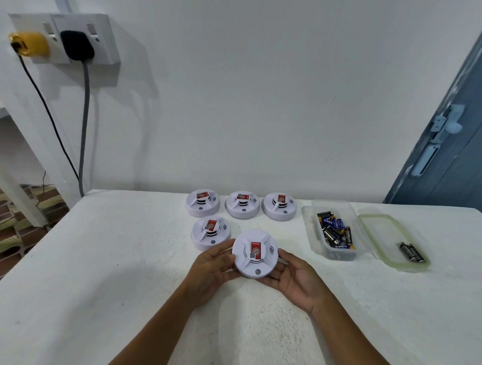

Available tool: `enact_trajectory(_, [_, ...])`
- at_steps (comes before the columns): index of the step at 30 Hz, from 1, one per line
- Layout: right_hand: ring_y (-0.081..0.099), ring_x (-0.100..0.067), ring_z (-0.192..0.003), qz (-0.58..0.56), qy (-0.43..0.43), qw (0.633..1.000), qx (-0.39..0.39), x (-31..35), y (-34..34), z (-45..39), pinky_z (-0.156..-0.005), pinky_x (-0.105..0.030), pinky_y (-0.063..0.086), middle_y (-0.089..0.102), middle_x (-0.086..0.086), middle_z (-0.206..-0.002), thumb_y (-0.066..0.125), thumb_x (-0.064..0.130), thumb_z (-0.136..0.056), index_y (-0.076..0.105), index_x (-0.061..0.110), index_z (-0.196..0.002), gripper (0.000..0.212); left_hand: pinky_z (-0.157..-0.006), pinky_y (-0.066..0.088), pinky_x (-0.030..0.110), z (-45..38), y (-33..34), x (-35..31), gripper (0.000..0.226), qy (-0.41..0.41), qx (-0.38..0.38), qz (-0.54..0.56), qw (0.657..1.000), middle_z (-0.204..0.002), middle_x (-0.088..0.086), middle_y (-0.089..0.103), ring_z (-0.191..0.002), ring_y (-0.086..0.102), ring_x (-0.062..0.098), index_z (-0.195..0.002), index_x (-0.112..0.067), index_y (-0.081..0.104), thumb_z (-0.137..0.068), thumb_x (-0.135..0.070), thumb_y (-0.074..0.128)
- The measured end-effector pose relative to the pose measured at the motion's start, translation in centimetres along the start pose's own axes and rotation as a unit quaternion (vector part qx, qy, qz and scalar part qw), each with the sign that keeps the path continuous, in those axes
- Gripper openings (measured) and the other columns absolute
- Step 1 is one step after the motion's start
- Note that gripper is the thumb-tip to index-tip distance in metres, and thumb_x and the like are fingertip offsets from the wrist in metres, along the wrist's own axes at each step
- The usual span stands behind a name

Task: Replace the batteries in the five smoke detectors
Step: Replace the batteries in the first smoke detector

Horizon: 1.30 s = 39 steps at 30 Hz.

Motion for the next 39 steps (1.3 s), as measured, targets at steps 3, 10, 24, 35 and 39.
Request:
enact_trajectory(3, [0.065,-0.041,-0.104,-0.001,0.000,1.000,0.001,0.00,-0.03,-0.05,-0.090,-0.053,0.053,0.063,-0.028,-0.119,0.052,0.017,-0.090,0.059,-0.002,-0.123,0.038,-0.082,0.057,0.040,-0.01,-0.06,-0.01,0.034,-0.001,-0.001,-0.001,1.000,-0.124,0.010,0.066,-0.112,0.064,0.033,-0.126,-0.009,0.056,-0.094,-0.002,0.050])
enact_trajectory(10, [0.066,-0.040,-0.102,-0.007,0.002,1.000,0.005,-0.04,-0.11,-0.13,-0.088,-0.053,0.054,0.065,-0.028,-0.116,0.052,0.017,-0.089,0.060,-0.002,-0.120,0.037,-0.081,0.057,0.039,-0.12,-0.15,0.06,0.036,-0.001,0.000,0.001,1.000,-0.125,0.011,0.066,-0.112,0.064,0.033,-0.128,-0.008,0.055,-0.092,-0.003,0.053])
enact_trajectory(24, [0.063,-0.041,-0.108,0.000,-0.006,1.000,-0.004,-0.01,-0.15,-0.12,-0.094,-0.053,0.051,0.062,-0.029,-0.122,0.052,0.017,-0.090,0.058,-0.002,-0.125,0.041,-0.082,0.057,0.042,-0.06,-0.16,0.06,0.047,-0.001,-0.006,0.004,1.000,-0.125,0.014,0.065,-0.112,0.063,0.035,-0.130,-0.006,0.053,-0.083,-0.008,0.059])
enact_trajectory(35, [0.066,-0.038,-0.103,0.000,-0.020,1.000,0.008,-0.20,-0.37,-0.14,-0.087,-0.051,0.055,0.064,-0.027,-0.118,0.056,0.016,-0.088,0.059,0.000,-0.122,0.038,-0.087,0.056,0.046,-0.18,-0.25,0.15,0.045,-0.006,-0.027,-0.021,0.999,-0.126,0.013,0.065,-0.112,0.063,0.035,-0.130,-0.008,0.054,-0.086,-0.008,0.059])
enact_trajectory(39, [0.061,-0.030,-0.115,0.130,-0.128,0.983,-0.039,-0.65,-0.08,0.02,-0.087,-0.044,0.056,0.056,-0.010,-0.134,0.081,0.002,-0.068,0.041,0.016,-0.140,0.083,-0.089,0.054,0.049,-0.27,-0.03,0.15,0.035,-0.011,-0.046,-0.049,0.998,-0.124,0.014,0.065,-0.110,0.064,0.035,-0.128,-0.006,0.057,-0.092,-0.004,0.055])
Point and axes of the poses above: each hand's wrist, its own z-axis away from the middle knuckle, its own y-axis out of the palm, x = y × z, the point moved 3 cm from there along -z, towards the middle knuckle
